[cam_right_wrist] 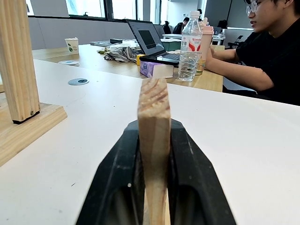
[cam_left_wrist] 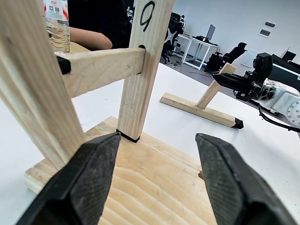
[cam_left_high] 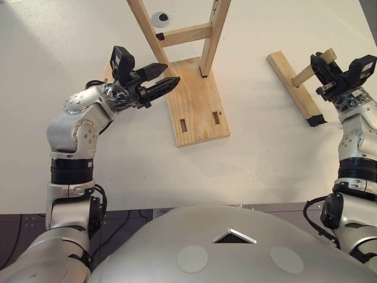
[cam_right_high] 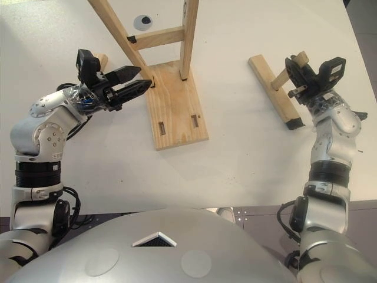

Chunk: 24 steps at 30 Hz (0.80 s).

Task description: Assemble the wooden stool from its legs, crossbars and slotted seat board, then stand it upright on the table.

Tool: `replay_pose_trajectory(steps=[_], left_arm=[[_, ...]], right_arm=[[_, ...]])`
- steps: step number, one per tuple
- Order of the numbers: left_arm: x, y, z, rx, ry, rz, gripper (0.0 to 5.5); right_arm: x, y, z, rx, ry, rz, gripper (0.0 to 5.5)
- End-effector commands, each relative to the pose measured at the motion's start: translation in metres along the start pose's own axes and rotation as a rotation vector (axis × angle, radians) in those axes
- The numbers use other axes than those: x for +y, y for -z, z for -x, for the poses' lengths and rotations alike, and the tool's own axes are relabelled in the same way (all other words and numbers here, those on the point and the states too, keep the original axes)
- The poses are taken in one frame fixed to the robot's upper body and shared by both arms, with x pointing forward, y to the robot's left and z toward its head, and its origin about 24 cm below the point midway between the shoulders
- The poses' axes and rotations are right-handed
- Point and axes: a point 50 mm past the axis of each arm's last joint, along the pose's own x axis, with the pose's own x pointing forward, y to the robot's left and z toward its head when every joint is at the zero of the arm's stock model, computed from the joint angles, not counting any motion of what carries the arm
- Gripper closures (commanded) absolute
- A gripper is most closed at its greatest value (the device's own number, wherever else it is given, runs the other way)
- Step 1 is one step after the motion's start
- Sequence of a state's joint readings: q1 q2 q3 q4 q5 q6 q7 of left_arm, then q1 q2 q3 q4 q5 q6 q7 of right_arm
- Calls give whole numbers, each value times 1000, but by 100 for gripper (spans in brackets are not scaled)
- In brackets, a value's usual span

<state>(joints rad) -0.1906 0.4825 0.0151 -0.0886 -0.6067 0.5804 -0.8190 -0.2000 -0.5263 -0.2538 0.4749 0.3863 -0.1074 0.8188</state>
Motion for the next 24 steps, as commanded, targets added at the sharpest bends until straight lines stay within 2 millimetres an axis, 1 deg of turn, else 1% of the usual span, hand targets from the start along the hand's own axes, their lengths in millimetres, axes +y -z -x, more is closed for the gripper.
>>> replay_pose_trajectory(steps=[1,2,4,6,9,13,17,21,23,24], left_arm=[[1,-4,0,0,-10,-29,256],[1,-3,0,-4,-12,-21,256],[0,-4,1,-16,-18,-6,256],[-1,-5,2,-27,-25,-5,256],[-2,-1,3,-23,-31,-4,256],[-3,3,5,-22,-53,-14,256],[-3,2,4,-24,-53,-21,256],[-1,1,4,-25,-56,-24,256],[-1,1,4,-28,-52,-22,256],[-2,0,4,-34,-48,-16,256]], right_arm=[[1,18,10,105,35,-58,510],[0,13,9,89,51,-53,472],[-4,4,10,74,69,-37,437],[-6,0,16,103,58,-9,408],[-6,4,34,248,22,73,349],[-1,15,46,426,-13,80,261],[0,25,51,500,22,62,261],[-4,30,50,529,60,54,261],[-3,30,50,534,51,47,290],[-2,30,50,533,46,43,314]])
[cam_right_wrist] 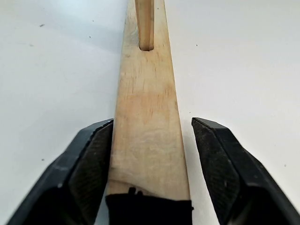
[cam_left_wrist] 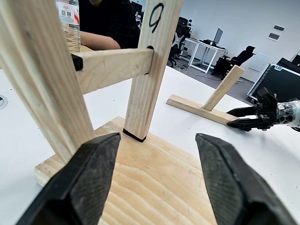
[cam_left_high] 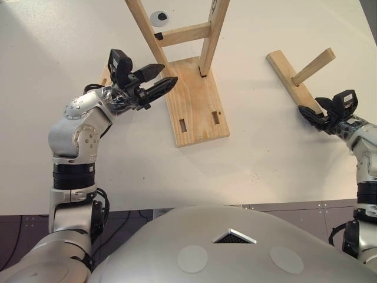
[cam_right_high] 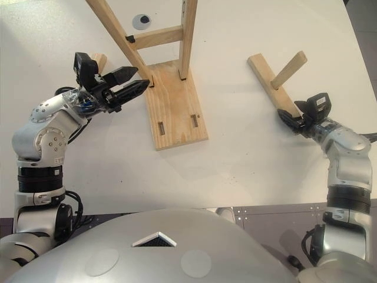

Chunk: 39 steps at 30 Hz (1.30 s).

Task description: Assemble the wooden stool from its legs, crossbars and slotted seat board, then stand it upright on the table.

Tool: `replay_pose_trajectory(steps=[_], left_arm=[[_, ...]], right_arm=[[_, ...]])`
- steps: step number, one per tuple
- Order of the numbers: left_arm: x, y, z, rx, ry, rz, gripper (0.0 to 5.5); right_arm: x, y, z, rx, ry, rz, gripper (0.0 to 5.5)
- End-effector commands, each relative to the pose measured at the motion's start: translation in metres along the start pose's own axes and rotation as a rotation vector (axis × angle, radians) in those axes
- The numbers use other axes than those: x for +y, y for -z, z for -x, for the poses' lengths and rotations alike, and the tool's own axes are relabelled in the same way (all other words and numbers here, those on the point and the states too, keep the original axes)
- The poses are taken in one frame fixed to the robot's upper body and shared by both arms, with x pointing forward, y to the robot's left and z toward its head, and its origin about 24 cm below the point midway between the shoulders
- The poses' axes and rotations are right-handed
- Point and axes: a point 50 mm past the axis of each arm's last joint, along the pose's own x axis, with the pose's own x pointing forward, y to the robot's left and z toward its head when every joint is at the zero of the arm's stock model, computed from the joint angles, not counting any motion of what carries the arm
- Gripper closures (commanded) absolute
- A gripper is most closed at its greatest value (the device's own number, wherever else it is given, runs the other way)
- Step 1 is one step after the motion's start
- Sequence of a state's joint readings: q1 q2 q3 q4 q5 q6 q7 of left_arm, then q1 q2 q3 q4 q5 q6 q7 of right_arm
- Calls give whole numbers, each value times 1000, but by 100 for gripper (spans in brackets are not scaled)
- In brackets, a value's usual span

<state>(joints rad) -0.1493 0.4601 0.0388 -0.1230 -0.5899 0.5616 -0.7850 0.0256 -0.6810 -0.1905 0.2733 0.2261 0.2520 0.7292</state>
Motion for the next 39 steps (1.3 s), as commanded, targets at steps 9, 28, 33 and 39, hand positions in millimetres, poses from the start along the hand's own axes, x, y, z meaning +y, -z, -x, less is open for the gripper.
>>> replay_pose_trajectory(steps=[9,28,33,39], left_arm=[[-16,-11,-7,-46,120,133,256],[-86,-98,-69,-430,628,429,256],[-87,-105,-75,-451,642,454,256],[-89,-109,-78,-475,669,455,256]], right_arm=[[2,-56,-2,-367,-30,-184,342],[97,-169,57,-697,-843,-239,347],[106,-165,60,-665,-899,-247,347],[113,-161,61,-641,-926,-255,347]])
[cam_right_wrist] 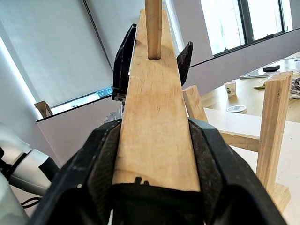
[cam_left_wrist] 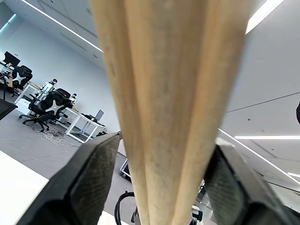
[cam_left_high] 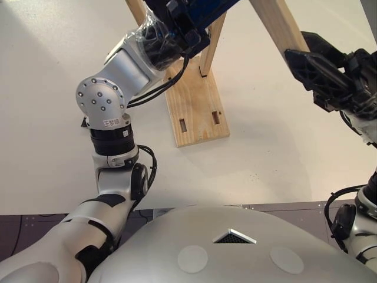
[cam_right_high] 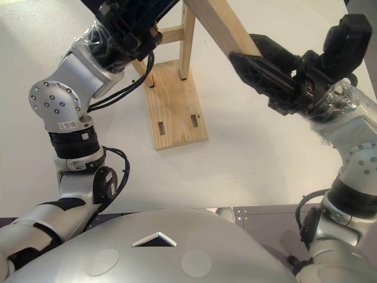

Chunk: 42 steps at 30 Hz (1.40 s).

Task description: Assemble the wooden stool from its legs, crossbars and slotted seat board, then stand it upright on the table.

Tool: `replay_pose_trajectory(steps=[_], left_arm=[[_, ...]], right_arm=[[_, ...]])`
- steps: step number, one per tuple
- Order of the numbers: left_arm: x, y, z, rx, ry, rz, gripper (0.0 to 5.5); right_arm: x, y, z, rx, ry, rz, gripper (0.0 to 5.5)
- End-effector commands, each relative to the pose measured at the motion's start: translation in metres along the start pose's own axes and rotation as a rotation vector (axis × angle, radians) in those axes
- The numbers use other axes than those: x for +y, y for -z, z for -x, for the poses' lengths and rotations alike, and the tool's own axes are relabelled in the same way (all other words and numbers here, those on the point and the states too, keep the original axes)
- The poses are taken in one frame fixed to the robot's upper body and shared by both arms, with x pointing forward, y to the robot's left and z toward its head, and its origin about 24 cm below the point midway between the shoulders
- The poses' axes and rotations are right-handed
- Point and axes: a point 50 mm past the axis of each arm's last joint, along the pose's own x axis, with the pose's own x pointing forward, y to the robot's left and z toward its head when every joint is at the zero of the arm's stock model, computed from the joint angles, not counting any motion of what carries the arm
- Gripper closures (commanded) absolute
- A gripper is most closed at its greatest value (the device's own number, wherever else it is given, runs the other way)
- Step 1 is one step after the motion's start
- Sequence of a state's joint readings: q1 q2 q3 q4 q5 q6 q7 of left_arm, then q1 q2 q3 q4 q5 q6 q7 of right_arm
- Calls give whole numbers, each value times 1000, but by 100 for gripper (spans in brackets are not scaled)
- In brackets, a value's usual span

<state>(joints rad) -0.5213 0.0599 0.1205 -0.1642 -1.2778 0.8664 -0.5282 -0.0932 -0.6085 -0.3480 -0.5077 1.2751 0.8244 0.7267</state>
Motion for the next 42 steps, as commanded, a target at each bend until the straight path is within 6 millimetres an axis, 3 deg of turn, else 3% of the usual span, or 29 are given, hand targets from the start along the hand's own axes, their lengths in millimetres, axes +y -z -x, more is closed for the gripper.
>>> replay_pose_trajectory(steps=[1,5,11,13,18,23,27,34,42], left_arm=[[-4,-4,-6,-11,41,-17,274],[-5,-4,0,-14,62,-13,338],[-3,-6,5,-20,45,-43,340],[0,-8,12,-4,12,-86,340],[9,-11,45,73,-112,-191,340],[8,-10,97,170,-307,-341,340],[-6,-13,133,198,-436,-440,340],[-19,-5,152,274,-503,-457,340],[-8,17,165,355,-544,-453,340]], right_arm=[[5,0,-3,32,-23,2,347],[6,-2,-5,9,-25,-7,347],[0,3,-7,33,44,-12,347],[-5,7,-3,56,75,-30,304],[-12,16,16,137,142,-25,229],[-30,23,40,187,264,-4,229],[-41,28,56,200,355,20,229],[-49,28,63,185,411,46,229],[-53,28,61,182,414,57,229]])
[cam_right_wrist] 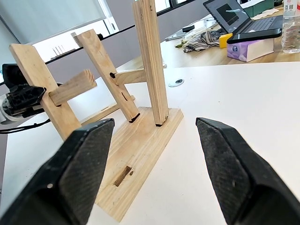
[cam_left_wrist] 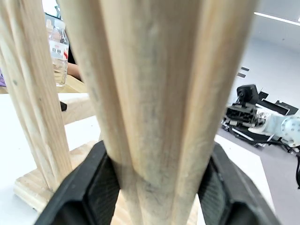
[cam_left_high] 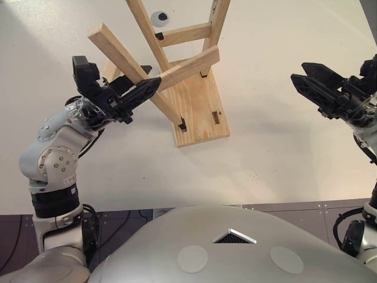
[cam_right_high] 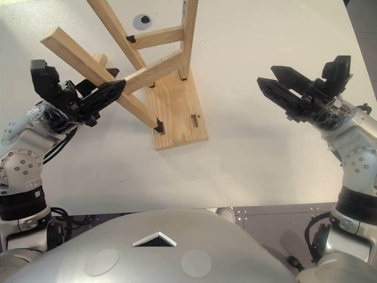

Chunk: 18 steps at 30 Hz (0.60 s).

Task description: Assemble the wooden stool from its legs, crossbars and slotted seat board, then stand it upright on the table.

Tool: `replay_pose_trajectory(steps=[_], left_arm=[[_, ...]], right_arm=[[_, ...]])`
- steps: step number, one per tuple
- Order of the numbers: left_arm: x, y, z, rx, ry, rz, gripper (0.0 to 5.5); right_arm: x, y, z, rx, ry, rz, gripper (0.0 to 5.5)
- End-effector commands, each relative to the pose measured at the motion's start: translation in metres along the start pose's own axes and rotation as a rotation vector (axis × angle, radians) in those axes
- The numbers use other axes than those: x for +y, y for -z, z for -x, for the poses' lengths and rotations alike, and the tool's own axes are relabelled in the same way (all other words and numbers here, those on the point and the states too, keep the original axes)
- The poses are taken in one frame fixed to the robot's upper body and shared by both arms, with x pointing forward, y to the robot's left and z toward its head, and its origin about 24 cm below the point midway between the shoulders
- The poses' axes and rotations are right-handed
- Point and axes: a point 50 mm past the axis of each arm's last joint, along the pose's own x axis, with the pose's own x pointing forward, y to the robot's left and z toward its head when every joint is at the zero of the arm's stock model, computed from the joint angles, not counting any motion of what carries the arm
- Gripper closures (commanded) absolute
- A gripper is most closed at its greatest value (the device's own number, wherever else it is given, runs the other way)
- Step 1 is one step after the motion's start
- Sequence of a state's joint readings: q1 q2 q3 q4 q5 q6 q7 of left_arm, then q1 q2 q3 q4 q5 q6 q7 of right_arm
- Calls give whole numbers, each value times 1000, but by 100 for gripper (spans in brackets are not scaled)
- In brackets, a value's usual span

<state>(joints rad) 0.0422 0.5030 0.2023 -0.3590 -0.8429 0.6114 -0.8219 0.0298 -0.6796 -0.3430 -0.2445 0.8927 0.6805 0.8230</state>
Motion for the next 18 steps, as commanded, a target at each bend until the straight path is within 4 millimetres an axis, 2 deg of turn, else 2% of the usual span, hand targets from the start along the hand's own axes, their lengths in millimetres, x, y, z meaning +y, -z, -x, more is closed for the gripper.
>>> replay_pose_trajectory(steps=[1,5,11,18], left_arm=[[4,16,3,68,-15,-49,340],[2,28,6,141,-11,-140,340],[-16,45,6,324,25,-284,340],[-20,60,4,411,21,-291,340]], right_arm=[[-1,-2,-3,4,0,21,229],[0,-2,-3,10,-3,25,229],[0,4,-2,32,-1,26,229],[2,7,-1,39,5,29,229]])
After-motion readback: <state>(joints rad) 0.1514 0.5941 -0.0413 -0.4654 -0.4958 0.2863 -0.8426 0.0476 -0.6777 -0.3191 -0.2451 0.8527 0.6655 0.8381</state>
